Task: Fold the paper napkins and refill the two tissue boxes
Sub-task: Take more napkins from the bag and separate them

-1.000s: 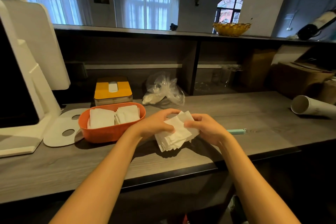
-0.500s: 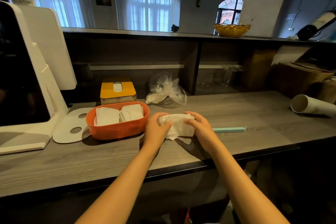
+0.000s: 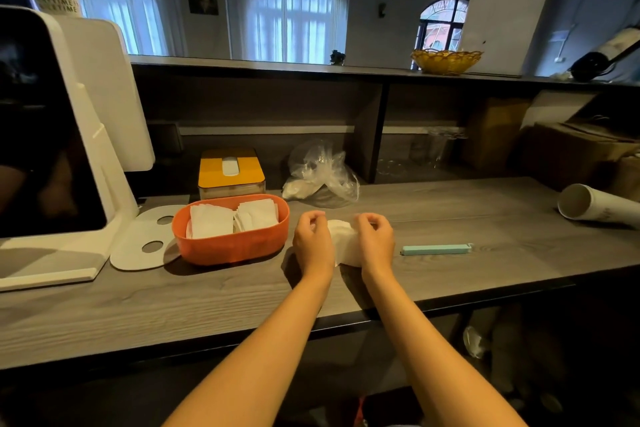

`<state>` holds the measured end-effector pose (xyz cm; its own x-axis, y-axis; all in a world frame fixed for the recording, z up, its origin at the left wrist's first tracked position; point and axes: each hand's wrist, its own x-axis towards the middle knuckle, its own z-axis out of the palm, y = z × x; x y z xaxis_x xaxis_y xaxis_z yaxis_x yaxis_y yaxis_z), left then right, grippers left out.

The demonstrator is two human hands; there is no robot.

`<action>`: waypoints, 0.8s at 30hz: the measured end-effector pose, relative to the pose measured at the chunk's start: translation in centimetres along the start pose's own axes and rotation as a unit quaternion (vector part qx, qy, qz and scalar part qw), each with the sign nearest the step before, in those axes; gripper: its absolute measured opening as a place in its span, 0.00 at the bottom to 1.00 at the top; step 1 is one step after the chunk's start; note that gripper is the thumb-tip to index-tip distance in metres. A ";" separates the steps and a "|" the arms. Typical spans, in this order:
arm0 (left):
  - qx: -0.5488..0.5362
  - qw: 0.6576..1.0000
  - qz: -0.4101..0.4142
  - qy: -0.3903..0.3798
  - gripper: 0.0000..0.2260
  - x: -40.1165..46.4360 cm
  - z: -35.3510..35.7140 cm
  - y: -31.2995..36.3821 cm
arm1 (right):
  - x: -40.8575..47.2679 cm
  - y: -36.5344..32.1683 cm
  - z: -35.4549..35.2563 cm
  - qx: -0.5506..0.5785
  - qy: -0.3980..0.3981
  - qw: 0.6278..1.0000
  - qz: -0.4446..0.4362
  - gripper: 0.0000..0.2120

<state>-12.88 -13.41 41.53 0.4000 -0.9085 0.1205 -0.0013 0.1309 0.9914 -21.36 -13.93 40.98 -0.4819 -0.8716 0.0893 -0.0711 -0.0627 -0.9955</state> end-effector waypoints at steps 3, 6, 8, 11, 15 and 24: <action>0.047 0.999 0.007 -0.015 0.05 0.2 0.3 -0.1 | 0.0 -0.1 0.2 -0.033 0.001 0.999 -0.010 0.04; 0.110 0.994 0.017 0.000 0.09 0.4 0.5 0.0 | 0.2 -0.3 0.5 -0.066 0.000 0.997 -0.034 0.17; 0.159 0.986 0.048 -0.004 0.12 0.3 0.3 -0.1 | 0.0 -0.5 0.5 -0.085 0.018 0.995 -0.043 0.21; 0.156 0.980 0.117 -0.032 0.14 0.0 -1.1 0.4 | -0.4 -0.9 0.5 -0.055 0.037 0.996 -0.062 0.22; 0.162 0.953 0.230 -0.114 0.10 0.0 -4.5 2.9 | -1.3 -3.7 1.2 -0.005 0.032 0.994 -0.105 0.24; 0.132 0.974 0.182 0.019 0.12 4.7 -13.8 7.9 | -3.8 -12.4 6.6 -0.055 -0.340 0.938 -0.024 0.08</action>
<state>1.61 -11.22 49.21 0.3628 -0.8049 0.4696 -0.3839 0.3300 0.8624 -12.95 -13.07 52.82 0.1912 -0.9800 0.0555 -0.1857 -0.0916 -0.9783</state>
